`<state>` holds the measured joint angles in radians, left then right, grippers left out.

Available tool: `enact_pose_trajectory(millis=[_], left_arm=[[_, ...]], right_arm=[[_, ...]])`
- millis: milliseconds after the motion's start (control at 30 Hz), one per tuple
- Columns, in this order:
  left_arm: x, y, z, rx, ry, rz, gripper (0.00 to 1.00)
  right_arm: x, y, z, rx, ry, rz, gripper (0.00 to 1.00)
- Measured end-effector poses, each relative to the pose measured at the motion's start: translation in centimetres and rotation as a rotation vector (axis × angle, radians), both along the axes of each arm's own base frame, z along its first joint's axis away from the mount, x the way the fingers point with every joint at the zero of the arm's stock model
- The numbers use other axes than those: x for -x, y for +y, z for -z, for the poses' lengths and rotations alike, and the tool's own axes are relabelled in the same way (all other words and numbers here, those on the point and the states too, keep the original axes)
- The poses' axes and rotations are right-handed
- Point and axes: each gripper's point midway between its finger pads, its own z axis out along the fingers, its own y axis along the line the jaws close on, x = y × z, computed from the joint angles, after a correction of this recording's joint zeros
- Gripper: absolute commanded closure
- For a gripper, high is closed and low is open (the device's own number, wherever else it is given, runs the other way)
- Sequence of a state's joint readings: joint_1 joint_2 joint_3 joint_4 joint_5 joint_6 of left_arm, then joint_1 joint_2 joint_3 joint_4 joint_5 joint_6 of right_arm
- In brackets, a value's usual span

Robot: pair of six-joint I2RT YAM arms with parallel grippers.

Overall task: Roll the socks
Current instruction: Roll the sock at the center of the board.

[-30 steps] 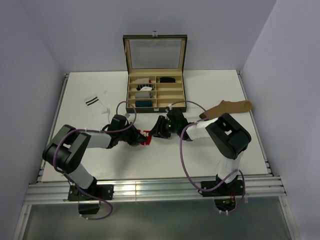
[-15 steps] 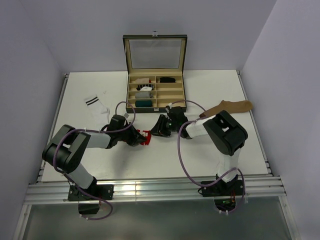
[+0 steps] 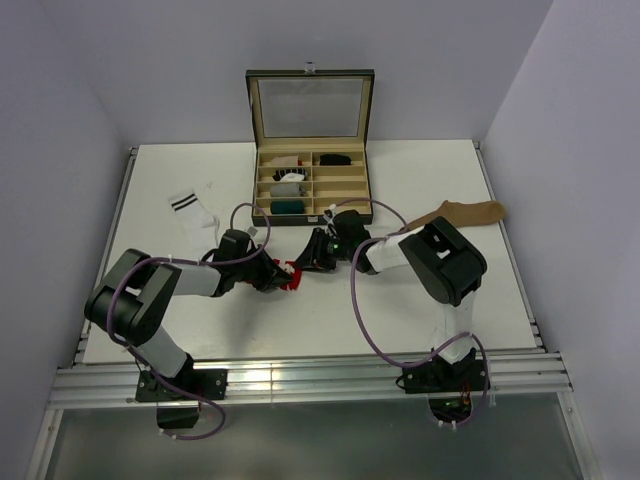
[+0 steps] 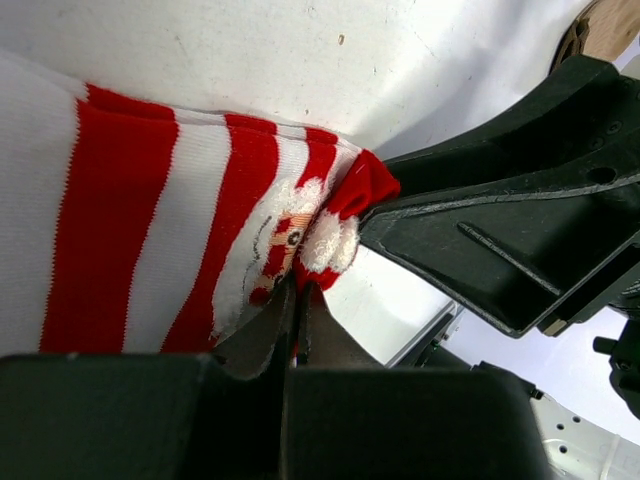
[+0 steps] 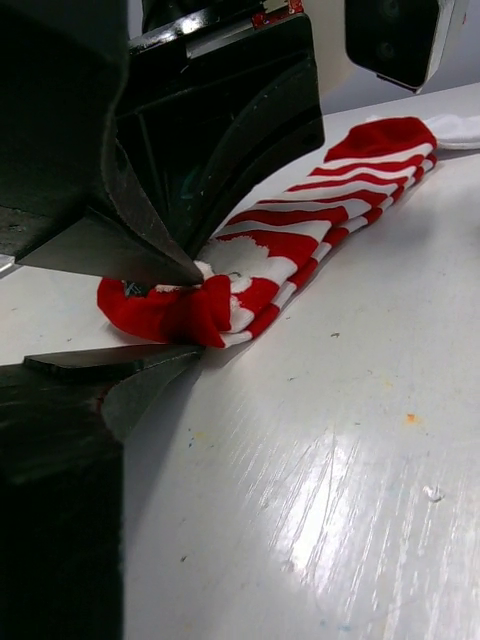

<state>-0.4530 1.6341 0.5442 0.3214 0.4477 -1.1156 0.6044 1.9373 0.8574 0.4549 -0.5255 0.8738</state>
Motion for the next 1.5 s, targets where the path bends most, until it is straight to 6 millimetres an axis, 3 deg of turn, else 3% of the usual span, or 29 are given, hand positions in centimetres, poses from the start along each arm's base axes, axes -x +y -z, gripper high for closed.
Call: enact_pose_trajectory(millis=[133, 233, 300, 367, 633, 733, 900, 1067, 1267, 1400, 1500], left_arm=[[0.0, 0.0, 0.0, 0.000, 0.000, 0.000, 1.00], [0.0, 0.0, 0.0, 0.000, 0.001, 0.001, 1.00], [0.0, 0.0, 0.0, -0.002, 0.002, 0.001, 0.99], [0.1, 0.1, 0.1, -0.003, 0.002, 0.003, 0.94], [-0.4, 0.5, -0.5, -0.065, -0.026, 0.012, 0.58], [-1.0, 1.2, -1.8, -0.143, -0.089, -0.002, 0.53], [-1.9, 1.1, -5.2, -0.294, -0.274, 0.008, 0.55], [-0.7, -2.0, -7.8, -0.417, -0.504, 0.113, 0.55], [1.4, -3.9, -5.8, -0.596, -0.636, 0.255, 0.59], [1.8, -4.3, -3.9, -0.704, -0.674, 0.328, 0.65], [1.7, -4.5, -3.7, -0.751, -0.714, 0.359, 0.66]], right_arm=[[0.0, 0.5, 0.1, -0.005, 0.004, -0.018, 0.65], [0.0, 0.7, 0.3, -0.004, 0.008, -0.025, 0.77], [0.0, 0.7, 0.5, -0.001, 0.009, -0.028, 0.93], [-0.1, 0.7, 0.7, 0.004, 0.016, -0.026, 1.00], [-0.1, -0.3, 0.8, 0.102, 0.017, 0.006, 1.00], [-0.1, -1.2, 0.8, 0.171, 0.022, 0.034, 1.00], [-0.6, -2.7, 0.8, 0.279, 0.043, 0.090, 1.00], [-1.0, -3.5, 0.7, 0.337, 0.060, 0.123, 1.00], [-1.0, -3.9, 0.7, 0.376, 0.079, 0.139, 1.00], [-1.0, -4.0, 0.7, 0.384, 0.086, 0.138, 1.00], [-0.9, -4.1, 0.7, 0.388, 0.091, 0.138, 1.00]])
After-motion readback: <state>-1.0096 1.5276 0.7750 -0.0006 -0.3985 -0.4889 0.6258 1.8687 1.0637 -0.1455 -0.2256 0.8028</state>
